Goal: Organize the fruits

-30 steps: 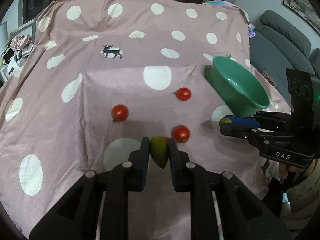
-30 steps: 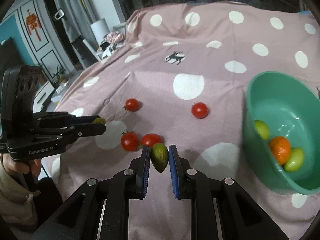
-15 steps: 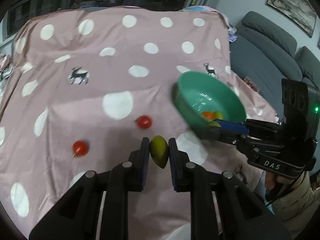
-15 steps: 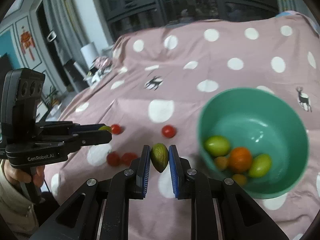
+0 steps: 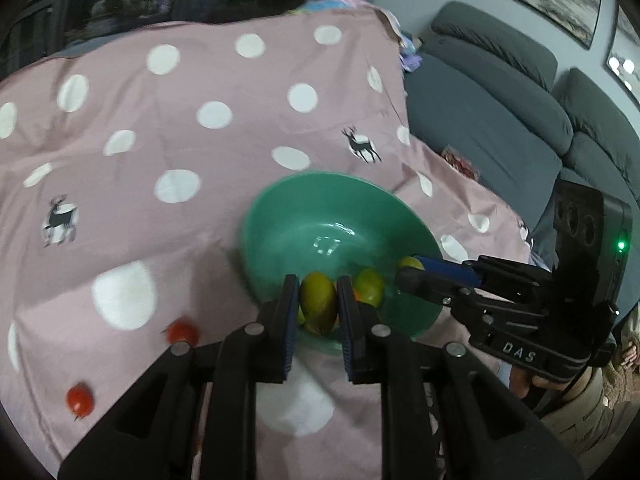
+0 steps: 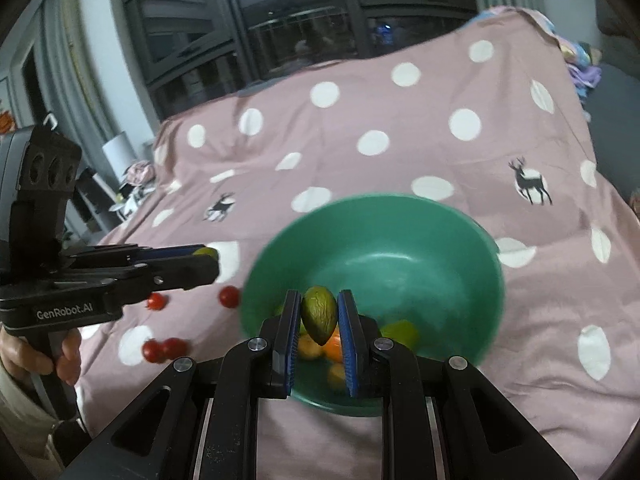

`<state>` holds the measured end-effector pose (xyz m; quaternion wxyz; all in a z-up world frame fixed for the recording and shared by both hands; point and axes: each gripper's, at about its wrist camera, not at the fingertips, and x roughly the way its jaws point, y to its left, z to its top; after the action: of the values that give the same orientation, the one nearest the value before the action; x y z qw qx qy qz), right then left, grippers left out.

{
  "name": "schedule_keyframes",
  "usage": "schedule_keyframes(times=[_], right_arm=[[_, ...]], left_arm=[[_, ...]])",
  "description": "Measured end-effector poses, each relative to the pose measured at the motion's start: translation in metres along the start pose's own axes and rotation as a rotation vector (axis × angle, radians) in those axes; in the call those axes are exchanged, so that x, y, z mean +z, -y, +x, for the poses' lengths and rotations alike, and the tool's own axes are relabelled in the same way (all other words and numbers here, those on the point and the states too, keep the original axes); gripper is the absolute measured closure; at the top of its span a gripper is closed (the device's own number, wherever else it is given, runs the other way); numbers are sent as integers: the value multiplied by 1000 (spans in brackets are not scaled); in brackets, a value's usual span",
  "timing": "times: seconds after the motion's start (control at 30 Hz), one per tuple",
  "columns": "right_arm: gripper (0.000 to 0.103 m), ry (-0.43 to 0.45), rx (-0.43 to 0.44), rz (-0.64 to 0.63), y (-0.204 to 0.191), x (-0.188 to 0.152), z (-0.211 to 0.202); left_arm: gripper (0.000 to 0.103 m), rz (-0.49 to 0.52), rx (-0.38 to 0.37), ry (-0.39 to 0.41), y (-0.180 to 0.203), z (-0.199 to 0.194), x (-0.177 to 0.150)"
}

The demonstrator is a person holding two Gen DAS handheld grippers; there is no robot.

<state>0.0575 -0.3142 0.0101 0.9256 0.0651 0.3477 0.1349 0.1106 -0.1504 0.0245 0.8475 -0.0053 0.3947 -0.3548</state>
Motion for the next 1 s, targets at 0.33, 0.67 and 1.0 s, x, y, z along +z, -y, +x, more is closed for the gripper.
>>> schedule_keyframes(times=[0.33, 0.67, 1.0], right_arm=[[82, -56, -17, 26, 22, -6, 19], [82, -60, -24, 80, 36, -7, 22], [63, -12, -41, 130, 43, -7, 3]], left_arm=[[85, 47, 14, -116, 14, 61, 9], [76, 18, 41, -125, 6, 68, 10], [35, -61, 79, -17, -20, 25, 14]])
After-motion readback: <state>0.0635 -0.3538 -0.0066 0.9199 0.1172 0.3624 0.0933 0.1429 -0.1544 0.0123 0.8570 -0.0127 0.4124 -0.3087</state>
